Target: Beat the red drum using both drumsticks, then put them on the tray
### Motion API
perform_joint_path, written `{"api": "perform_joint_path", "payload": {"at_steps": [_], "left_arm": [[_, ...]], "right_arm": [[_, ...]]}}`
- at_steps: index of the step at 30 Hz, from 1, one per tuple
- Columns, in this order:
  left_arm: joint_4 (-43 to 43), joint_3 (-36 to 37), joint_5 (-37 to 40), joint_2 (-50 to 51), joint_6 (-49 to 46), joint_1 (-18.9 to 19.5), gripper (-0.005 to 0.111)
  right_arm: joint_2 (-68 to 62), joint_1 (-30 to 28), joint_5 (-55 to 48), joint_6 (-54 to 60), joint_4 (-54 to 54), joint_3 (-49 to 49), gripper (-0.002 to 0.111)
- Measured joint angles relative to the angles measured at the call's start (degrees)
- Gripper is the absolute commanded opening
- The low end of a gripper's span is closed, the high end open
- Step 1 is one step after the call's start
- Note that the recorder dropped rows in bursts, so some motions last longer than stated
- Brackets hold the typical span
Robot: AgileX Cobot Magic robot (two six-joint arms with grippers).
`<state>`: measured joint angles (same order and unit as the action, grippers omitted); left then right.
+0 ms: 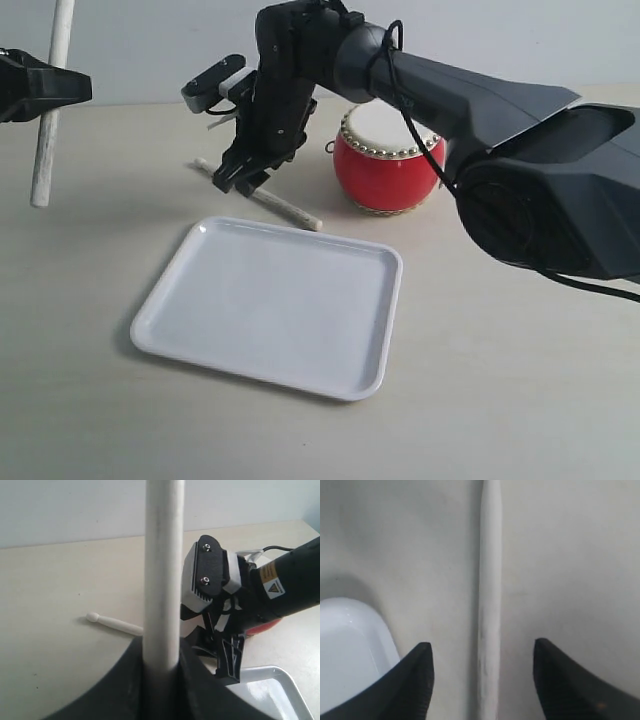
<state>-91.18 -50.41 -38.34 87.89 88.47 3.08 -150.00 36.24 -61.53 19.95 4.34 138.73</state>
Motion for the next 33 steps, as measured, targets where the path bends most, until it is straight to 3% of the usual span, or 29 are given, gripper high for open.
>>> {"api": "perform_joint_path", "payload": {"at_steps": [25, 30, 33], "left_arm": [[0.0, 0.0, 0.0, 0.0, 0.0, 0.0, 0.0], [0.0, 0.0, 0.0, 0.0, 0.0, 0.0, 0.0], [0.0, 0.0, 0.0, 0.0, 0.0, 0.0, 0.0]], "right_arm": [[-2.57, 0.0, -3.41, -1.7, -3.71, 0.12, 0.054], [-3.64, 0.0, -3.15, -1.84, -2.87, 0.43, 0.048], [-3.74, 0.0, -3.15, -1.84, -2.51, 0.52, 0.037]]}}
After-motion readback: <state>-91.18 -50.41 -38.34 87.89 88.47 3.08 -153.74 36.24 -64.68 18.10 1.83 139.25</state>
